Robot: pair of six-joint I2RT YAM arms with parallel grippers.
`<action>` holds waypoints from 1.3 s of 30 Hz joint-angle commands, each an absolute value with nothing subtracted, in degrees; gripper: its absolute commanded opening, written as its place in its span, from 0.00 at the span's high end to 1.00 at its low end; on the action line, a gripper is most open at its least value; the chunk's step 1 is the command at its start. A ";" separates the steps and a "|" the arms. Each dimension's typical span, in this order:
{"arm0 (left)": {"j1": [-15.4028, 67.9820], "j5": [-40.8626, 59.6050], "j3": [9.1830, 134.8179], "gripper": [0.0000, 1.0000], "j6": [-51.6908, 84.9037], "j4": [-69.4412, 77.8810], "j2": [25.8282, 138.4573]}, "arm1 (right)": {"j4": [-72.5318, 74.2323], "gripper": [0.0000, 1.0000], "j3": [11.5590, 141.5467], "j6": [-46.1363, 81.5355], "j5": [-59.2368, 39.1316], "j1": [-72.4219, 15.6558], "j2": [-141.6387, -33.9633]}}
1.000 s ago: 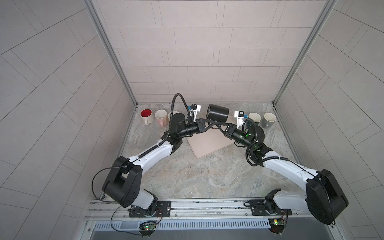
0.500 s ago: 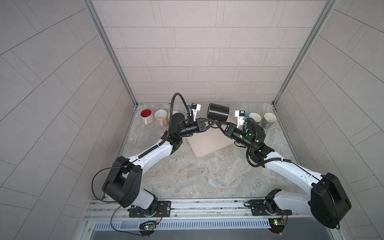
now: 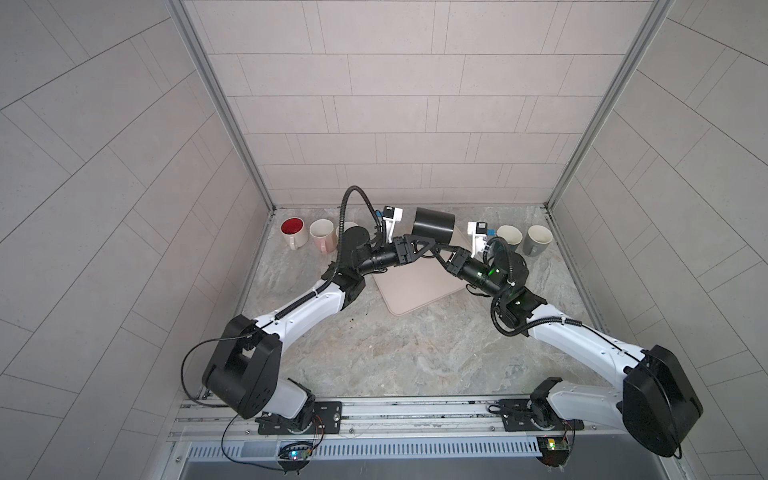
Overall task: Turn the mug right side up
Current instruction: 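Grip the black mug's handle with the right gripper while the left holds it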
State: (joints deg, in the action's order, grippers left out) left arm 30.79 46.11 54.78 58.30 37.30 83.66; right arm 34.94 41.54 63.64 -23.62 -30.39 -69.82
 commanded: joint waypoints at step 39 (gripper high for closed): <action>31.06 44.04 56.27 0.00 51.37 31.02 81.56 | 31.35 1.00 41.92 60.20 -18.68 -27.72 -61.68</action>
